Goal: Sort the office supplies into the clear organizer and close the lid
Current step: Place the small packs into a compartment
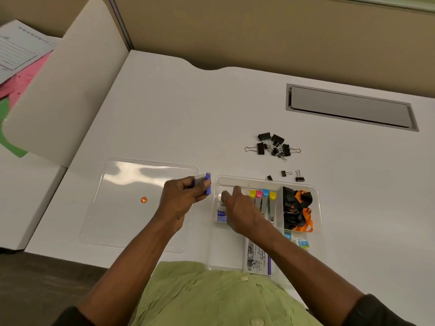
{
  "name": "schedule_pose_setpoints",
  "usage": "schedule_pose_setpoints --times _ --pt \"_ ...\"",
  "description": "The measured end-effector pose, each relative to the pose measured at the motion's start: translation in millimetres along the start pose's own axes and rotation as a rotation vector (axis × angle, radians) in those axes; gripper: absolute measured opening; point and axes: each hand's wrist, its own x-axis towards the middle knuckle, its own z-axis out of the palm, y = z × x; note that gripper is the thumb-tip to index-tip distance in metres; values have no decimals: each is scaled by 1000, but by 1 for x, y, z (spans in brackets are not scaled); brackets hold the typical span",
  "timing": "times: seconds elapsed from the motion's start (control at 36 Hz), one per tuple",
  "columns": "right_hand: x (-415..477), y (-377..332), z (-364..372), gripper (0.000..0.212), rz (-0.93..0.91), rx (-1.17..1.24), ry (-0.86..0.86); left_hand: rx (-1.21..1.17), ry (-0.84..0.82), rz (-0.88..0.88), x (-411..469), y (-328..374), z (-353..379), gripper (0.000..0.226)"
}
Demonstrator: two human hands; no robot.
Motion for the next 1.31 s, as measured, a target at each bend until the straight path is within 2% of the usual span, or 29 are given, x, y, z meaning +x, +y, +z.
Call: schedule_pose_setpoints --times 0.08,0.22,0.42,0.5,0.56,0.58,0.64,0.69,0.75,0.78,0.83,0.89,1.0,1.06,1.14,1.19,1.25,1.31 --pt "-2 6 2 55 15 98 47 -24 12 -58 0 -7 -3 30" --pt "-7 4 1 45 5 143 78 -60 -12 -176 -4 -14 0 20" --pt "-7 2 -2 43 -28 83 84 -20 -11 -182 -6 -18 2 30" --pt "-13 3 -12 63 -66 65 70 23 0 -144 -7 -17 1 23" --pt "-22 3 -24 75 -69 44 153 136 35 -60 -6 -17 0 9" --pt "-26 4 -31 73 -59 59 223 201 51 -13 -6 -17 -1 7" --pt "-34 6 -44 57 -11 195 334 251 47 38 -7 -13 -2 10" --pt "-42 9 -58 40 103 557 363 175 -9 13 -12 -6 0 14" --pt "-48 11 -65 44 132 956 329 105 -97 -34 -19 2 2 21" --pt "-50 11 -66 52 123 1058 311 91 -139 -50 -22 6 4 25" --pt "-51 11 -64 57 100 1163 257 78 -205 -71 -28 9 8 28" --pt "-51 7 -59 49 90 1248 216 67 -242 -82 -35 11 15 26" --pt "-51 -1 -49 42 142 1320 334 46 -204 -66 -43 11 27 22" --pt "-50 0 -48 40 205 1413 380 127 -130 -28 -43 11 30 23" --pt "-41 7 -44 40 270 1261 488 231 16 28 -41 12 27 25" --pt "-32 14 -40 44 271 1019 505 273 32 53 -38 13 20 23" --pt "-22 18 -36 48 252 725 432 287 18 32 -36 13 13 25" --pt "-12 19 -30 41 186 456 413 236 18 -5 -36 11 8 24"
